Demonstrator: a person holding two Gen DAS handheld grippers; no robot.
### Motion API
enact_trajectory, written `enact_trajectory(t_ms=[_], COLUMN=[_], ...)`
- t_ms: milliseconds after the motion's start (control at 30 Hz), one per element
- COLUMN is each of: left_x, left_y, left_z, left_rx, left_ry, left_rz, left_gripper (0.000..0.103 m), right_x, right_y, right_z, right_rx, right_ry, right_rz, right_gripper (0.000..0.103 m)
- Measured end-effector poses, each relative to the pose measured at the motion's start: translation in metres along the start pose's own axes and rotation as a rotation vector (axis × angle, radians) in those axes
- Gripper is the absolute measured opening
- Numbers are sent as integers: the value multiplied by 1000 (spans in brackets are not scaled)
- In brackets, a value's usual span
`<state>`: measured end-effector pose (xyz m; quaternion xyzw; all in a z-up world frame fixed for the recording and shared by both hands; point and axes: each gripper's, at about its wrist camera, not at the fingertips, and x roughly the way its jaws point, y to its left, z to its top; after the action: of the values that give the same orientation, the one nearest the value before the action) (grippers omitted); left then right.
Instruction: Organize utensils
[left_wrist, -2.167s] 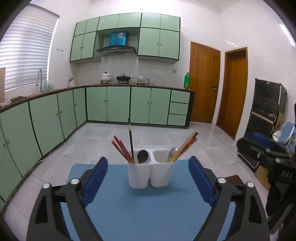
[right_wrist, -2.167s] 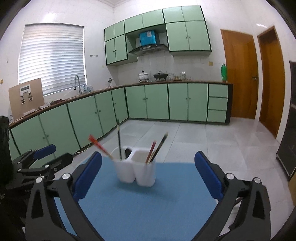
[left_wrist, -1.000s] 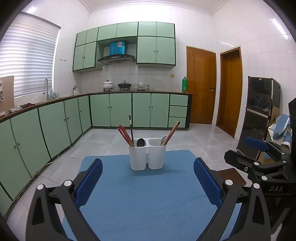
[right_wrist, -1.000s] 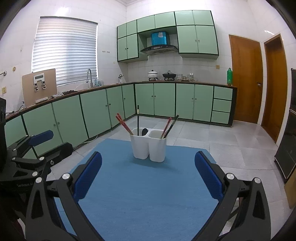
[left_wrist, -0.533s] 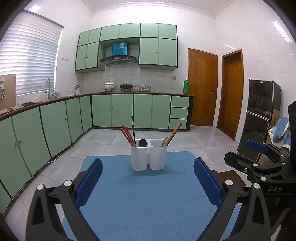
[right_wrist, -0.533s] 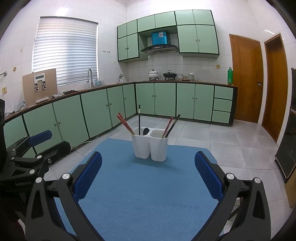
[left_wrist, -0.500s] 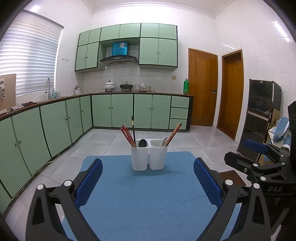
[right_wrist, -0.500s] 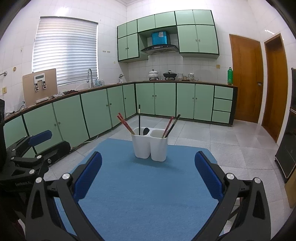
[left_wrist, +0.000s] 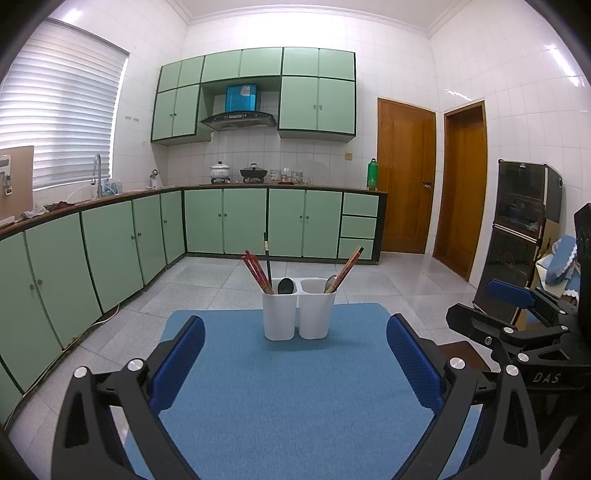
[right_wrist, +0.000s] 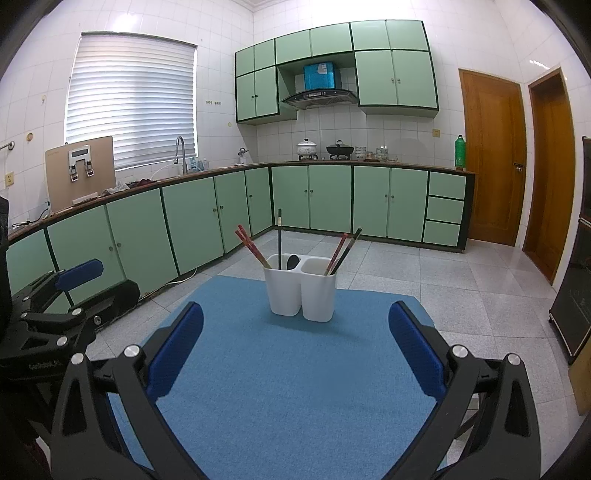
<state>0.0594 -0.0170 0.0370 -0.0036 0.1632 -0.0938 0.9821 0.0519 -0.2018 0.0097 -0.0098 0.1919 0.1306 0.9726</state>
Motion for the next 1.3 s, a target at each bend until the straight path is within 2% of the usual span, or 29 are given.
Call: enact_trajectory(t_ms=[1300], left_x=[-5], left_y=[2], left_z=[0], left_rx=[0], left_ry=[-7], left_rz=[4], left_gripper=[97], right_x=[0], right_y=[2], right_z=[-1], right_rx=[-2], right_ry=[-1], right_rz=[3], right_gripper=[97])
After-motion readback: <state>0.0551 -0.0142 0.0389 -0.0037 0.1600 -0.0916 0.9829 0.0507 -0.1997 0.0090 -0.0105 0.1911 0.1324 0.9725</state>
